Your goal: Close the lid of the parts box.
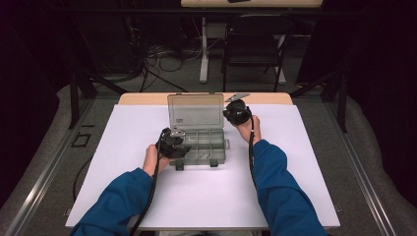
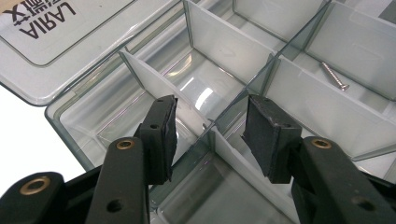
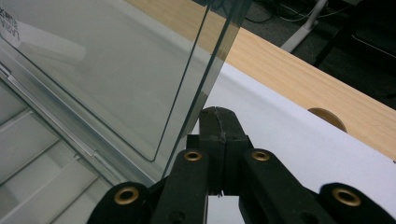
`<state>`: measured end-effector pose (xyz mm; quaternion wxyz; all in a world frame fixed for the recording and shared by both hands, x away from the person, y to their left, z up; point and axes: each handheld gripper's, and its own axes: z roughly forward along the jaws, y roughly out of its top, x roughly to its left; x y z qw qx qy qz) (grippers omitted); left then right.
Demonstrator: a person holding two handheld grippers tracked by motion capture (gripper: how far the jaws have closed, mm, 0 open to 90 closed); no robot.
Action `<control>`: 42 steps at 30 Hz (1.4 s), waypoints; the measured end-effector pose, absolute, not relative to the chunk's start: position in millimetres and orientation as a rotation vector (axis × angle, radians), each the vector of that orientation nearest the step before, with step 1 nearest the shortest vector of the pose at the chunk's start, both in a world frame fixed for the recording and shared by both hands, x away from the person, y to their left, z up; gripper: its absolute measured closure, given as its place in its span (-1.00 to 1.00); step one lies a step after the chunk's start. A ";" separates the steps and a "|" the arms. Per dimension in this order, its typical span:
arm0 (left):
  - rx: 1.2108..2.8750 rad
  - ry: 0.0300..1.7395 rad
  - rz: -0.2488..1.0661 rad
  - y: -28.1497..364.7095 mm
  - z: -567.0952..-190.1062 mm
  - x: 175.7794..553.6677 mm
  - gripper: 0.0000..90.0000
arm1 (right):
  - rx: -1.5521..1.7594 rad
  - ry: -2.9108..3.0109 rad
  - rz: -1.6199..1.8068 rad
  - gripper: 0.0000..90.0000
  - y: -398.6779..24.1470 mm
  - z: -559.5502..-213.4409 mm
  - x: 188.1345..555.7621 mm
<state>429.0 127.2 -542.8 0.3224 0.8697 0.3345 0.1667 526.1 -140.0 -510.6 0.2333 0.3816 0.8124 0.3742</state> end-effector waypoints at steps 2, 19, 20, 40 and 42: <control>2.283 0.878 0.438 127.2 -542.8 429.0 0.19 | 1.051 2.226 1.037 1.00 -140.0 -509.8 524.7; 2.281 0.879 0.438 127.2 -542.9 428.9 0.19 | 1.005 2.179 1.094 1.00 -142.3 -496.4 514.7; 2.281 0.880 0.439 127.2 -542.9 428.9 0.19 | 1.002 2.177 1.097 1.00 -142.7 -496.0 513.9; 2.280 0.880 0.440 127.1 -543.0 428.8 0.19 | 0.962 2.149 1.179 1.00 -148.2 -494.0 497.7; 2.281 0.880 0.440 127.1 -543.0 428.9 0.19 | 0.951 2.147 1.193 1.00 -149.4 -494.9 495.2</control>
